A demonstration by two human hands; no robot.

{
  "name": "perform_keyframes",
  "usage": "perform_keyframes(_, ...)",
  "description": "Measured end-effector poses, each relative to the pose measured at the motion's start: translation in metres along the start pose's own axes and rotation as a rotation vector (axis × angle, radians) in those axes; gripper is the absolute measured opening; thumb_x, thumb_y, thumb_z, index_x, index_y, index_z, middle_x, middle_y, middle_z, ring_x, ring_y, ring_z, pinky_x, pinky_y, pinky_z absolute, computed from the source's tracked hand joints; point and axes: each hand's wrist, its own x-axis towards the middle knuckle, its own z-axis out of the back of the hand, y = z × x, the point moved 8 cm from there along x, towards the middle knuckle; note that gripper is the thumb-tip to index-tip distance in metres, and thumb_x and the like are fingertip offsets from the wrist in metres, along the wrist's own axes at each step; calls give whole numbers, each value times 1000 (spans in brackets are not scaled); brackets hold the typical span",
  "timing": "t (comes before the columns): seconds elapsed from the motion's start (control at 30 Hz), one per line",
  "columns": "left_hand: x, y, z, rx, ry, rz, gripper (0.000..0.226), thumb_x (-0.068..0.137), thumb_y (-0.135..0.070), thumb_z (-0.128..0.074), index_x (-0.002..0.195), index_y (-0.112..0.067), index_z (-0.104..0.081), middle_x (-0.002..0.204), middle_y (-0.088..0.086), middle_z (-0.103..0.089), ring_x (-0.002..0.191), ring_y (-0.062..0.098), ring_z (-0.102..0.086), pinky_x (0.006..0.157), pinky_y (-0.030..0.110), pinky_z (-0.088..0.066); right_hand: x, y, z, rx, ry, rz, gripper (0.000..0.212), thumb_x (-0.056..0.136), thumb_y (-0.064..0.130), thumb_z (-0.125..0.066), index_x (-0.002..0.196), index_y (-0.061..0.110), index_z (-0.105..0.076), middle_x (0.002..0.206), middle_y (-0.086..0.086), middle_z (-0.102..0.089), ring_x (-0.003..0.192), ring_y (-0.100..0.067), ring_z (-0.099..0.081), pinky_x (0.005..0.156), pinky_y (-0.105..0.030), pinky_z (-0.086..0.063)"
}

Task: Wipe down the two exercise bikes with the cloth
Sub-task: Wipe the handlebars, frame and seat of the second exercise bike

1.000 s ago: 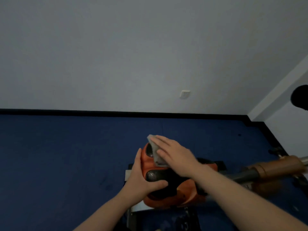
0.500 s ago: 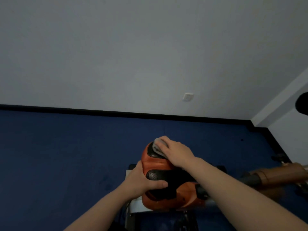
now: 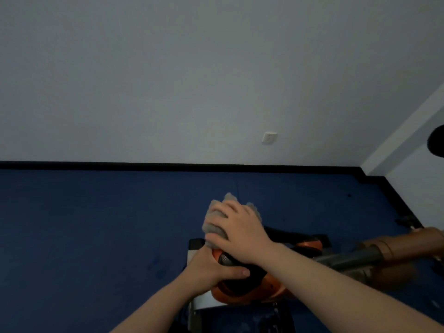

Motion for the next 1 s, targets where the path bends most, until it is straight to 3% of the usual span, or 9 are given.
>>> perform_keyframes(0.07, 1, -2, -1, -18, 22, -8, 57, 65, -6, -87, 111, -24, -59, 95, -12, -72, 90, -7, -65, 75, 9, -47, 2, -12, 0, 84, 45, -3, 46, 90, 64, -41, 124, 38, -58, 141, 14, -44, 131, -13, -35, 101, -39, -33)
perform_keyframes(0.17, 5, -3, -3, -67, 83, -36, 59, 67, -2, -86, 117, -19, -60, 105, -1, -74, 102, 14, -68, 88, 26, -53, 29, -43, -11, 323, 238, -392, 36, 93, 63, -39, 95, 37, -64, 111, 12, -60, 111, -16, -55, 82, -36, -43)
perform_keyframes(0.23, 5, 0, -4, -87, 106, -41, 63, 65, -8, -88, 119, -20, -59, 109, 0, -73, 104, 18, -68, 91, 31, -53, 35, -39, -10, 286, 213, -442, 34, 94, 57, -38, 85, 35, -63, 102, 11, -60, 104, -18, -58, 77, -35, -43)
perform_keyframes(0.37, 7, 3, -3, -14, 115, -50, 73, 58, -30, -92, 122, -26, -57, 105, -12, -72, 99, 5, -67, 83, 22, -53, -10, -10, 7, 91, -30, -108, 52, 92, 62, -25, 131, 41, -53, 144, 18, -41, 130, -8, -37, 99, -36, -34)
perform_keyframes(0.53, 11, 18, 0, 21, 118, 51, 105, 41, -50, -95, 130, -27, -44, 113, -8, -69, 103, 4, -66, 96, 31, -52, -39, -71, 8, 99, 2, -620, 43, 100, 57, -20, 134, 45, -44, 128, 11, -59, 113, -14, -57, 88, -34, -41)
perform_keyframes(0.7, 11, 16, 11, 146, 192, 53, 113, 39, -67, -88, 130, -37, -27, 125, -17, -54, 112, -1, -56, 100, 28, -49, -42, -30, 2, 51, -18, -426, 59, 92, 59, -8, 148, 48, -21, 153, 17, -28, 136, -8, -30, 106, -35, -27)
perform_keyframes(0.8, 16, 7, 30, 86, 143, -30, 116, 42, -68, -86, 137, -39, -26, 137, -14, -45, 121, 6, -53, 103, 36, -47, -57, -68, 7, 100, 5, -520, 61, 90, 59, -6, 140, 47, -39, 143, 15, -48, 127, -9, -46, 98, -39, -38)
perform_keyframes(0.9, 21, -17, 51, 139, -13, -157, 88, 72, -73, -63, 145, -33, -32, 142, -16, -38, 132, 3, -39, 113, 36, -35, -54, -83, 10, -156, 14, -731, 81, 79, 55, 12, 120, 36, -56, 118, 8, -65, 107, -20, -60, 80, -37, -37)
perform_keyframes(1.0, 29, -44, 52, 149, -58, -282, 44, 92, -47, -40, 134, -35, -43, 134, -22, -44, 129, -4, -39, 111, 21, -29, -33, -29, 4, -128, -143, -635, 59, 92, 55, -13, 132, 39, -52, 132, 8, -59, 118, -19, -55, 95, -39, -41)
